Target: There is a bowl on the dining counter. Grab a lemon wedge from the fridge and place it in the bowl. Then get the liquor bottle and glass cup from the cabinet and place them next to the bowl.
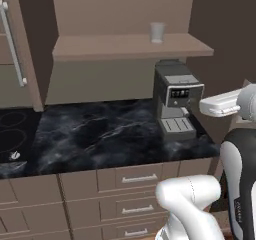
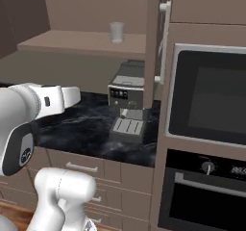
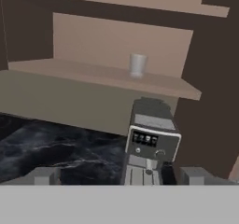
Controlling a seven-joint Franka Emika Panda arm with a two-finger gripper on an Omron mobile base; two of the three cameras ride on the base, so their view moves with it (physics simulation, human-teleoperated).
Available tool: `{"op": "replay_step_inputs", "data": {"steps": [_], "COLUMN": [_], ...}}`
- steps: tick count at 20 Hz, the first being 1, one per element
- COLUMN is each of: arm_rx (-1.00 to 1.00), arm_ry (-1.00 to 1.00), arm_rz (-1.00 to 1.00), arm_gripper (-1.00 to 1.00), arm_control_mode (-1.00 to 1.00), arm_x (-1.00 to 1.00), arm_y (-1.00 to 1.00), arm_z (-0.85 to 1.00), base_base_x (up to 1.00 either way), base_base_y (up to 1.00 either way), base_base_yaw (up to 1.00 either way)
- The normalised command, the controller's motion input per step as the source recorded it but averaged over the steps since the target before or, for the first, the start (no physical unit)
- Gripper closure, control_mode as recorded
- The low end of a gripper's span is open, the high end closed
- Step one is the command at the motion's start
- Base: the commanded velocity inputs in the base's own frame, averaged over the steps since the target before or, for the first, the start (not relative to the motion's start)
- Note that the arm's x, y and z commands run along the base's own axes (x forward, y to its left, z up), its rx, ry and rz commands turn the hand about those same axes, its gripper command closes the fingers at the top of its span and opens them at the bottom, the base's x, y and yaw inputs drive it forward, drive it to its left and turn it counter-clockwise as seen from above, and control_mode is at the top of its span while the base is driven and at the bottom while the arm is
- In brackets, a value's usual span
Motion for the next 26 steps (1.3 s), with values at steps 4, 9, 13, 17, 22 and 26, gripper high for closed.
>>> {"op": "replay_step_inputs", "data": {"steps": [4,9,13,17,22,26], "arm_rx": [0.00,0.00,0.00,0.00,0.00,-0.08], "arm_ry": [0.00,0.00,0.00,0.00,0.00,-0.02], "arm_rz": [0.00,0.00,0.00,0.00,0.00,0.09], "arm_gripper": [-1.00,-1.00,-1.00,-1.00,-1.00,-1.00], "arm_control_mode": [1.00,1.00,1.00,1.00,-1.00,-1.00], "arm_x": [0.00,0.00,0.00,0.00,0.73,0.62], "arm_y": [0.00,0.00,0.00,0.00,-0.03,-0.18], "arm_z": [0.00,0.00,0.00,0.00,0.06,0.36], "base_base_x": [0.64,0.40,0.38,0.78,0.19,0.00], "base_base_y": [0.46,0.45,0.37,0.19,0.01,0.00], "base_base_yaw": [-0.09,-0.08,-0.08,-0.11,-0.01,0.00]}}
